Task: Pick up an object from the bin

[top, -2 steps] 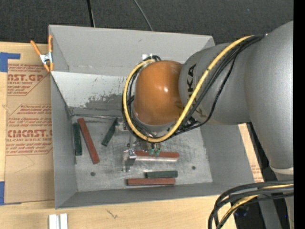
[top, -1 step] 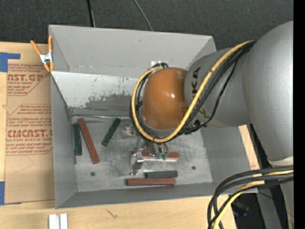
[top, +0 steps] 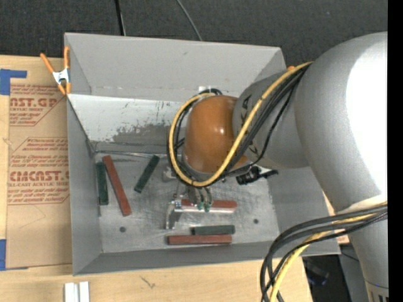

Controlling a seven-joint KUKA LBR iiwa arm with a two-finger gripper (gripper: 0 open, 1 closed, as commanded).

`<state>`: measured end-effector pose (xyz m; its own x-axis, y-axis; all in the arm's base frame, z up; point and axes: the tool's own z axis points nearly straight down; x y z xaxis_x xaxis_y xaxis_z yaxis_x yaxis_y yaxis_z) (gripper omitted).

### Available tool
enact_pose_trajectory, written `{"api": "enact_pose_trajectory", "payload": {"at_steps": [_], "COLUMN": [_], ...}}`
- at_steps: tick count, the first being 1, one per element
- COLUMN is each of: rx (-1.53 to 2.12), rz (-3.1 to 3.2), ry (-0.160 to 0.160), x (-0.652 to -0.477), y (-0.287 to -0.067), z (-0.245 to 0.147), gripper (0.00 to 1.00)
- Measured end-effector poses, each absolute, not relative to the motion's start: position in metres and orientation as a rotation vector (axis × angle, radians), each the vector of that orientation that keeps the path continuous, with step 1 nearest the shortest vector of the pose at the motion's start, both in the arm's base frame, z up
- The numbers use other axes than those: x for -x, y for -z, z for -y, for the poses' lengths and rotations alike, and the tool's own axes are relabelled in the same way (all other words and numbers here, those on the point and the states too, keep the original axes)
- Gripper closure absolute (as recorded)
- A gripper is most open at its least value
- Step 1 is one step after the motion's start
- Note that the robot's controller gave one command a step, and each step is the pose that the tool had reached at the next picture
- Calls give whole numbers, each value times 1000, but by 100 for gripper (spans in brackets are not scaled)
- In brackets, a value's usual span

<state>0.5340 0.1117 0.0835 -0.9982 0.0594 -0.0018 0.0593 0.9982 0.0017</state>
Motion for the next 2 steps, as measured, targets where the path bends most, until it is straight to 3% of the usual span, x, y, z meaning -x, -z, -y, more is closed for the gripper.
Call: {"api": "enact_pose_trajectory", "payload": {"at_steps": [1, 2], "rx": [257, 257], "rz": [-3133, -3133], "ry": [-8, -8], "x": [-518, -518], "y": [-74, -73], "z": [-66, -66], "gripper": [100, 100]}}
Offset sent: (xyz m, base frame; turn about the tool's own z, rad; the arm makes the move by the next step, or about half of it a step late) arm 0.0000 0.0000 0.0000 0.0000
